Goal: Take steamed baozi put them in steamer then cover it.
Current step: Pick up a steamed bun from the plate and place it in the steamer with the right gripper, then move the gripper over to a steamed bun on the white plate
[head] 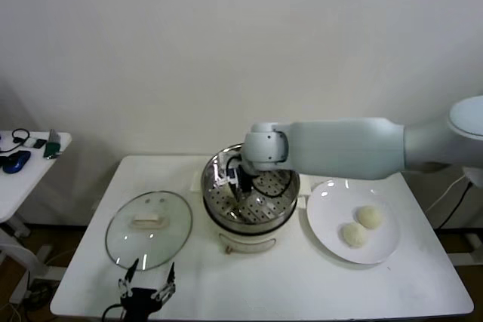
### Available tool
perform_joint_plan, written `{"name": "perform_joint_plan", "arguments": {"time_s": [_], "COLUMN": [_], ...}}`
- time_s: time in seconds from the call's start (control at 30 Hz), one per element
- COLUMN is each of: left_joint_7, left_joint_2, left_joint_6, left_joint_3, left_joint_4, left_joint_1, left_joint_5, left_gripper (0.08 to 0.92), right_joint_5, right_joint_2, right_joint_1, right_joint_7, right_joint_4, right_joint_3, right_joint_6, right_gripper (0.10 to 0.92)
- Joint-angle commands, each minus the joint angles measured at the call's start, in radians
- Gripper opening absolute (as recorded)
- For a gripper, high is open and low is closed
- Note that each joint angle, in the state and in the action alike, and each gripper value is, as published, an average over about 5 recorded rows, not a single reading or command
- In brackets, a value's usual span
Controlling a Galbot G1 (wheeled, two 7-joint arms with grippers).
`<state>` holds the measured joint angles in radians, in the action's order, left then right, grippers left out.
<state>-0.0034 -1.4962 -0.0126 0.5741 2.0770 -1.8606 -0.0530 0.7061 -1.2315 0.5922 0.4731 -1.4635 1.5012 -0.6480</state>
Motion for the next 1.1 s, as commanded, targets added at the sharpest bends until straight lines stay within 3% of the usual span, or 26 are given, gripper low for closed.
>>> {"name": "perform_joint_plan", "arguments": {"time_s": [0.03,0.3,0.43,0.67,0.83,1.1], "left_joint_7": [0.0,0.0,0.0,0.001,0.003,0.005], "left_joint_2": [0.0,0.0,0.001,0.002,0.007,0.008], "left_joint_6": [-0.001,-0.003,-0.002,-0.002,-0.003,-0.009], "left_joint_3": [0.0,0.001,0.002,0.001,-0.002,-0.002], "left_joint_4": [0.002,0.016,0.023,0.027,0.024,0.019], "left_joint_1": [-0.002,-0.006,-0.012,-0.013,-0.006,0.002], "left_joint_5": [-0.001,-0.002,-0.003,-0.001,0.001,0.004], "left_gripper": [0.823,0.823,0.823,0.823,0.823,0.823], "right_joint_5": [-0.039,0.042,0.083,0.201,0.141,-0.135], "right_joint_2": [-0.037,0.001,0.068,0.253,0.433,0.679], "right_joint_1": [-0.09,-0.015,0.098,0.378,0.516,0.47], "right_joint_7": [-0.055,-0.008,0.079,0.372,0.577,0.631], "right_joint_4": [0.058,0.005,-0.022,-0.023,-0.041,-0.056], "right_joint_3": [-0.022,-0.036,-0.014,0.149,0.333,0.465], "right_joint_6": [-0.022,0.0,0.038,0.206,0.359,0.469], "right_gripper": [0.656,0.813,0.822,0.823,0.823,0.823]}}
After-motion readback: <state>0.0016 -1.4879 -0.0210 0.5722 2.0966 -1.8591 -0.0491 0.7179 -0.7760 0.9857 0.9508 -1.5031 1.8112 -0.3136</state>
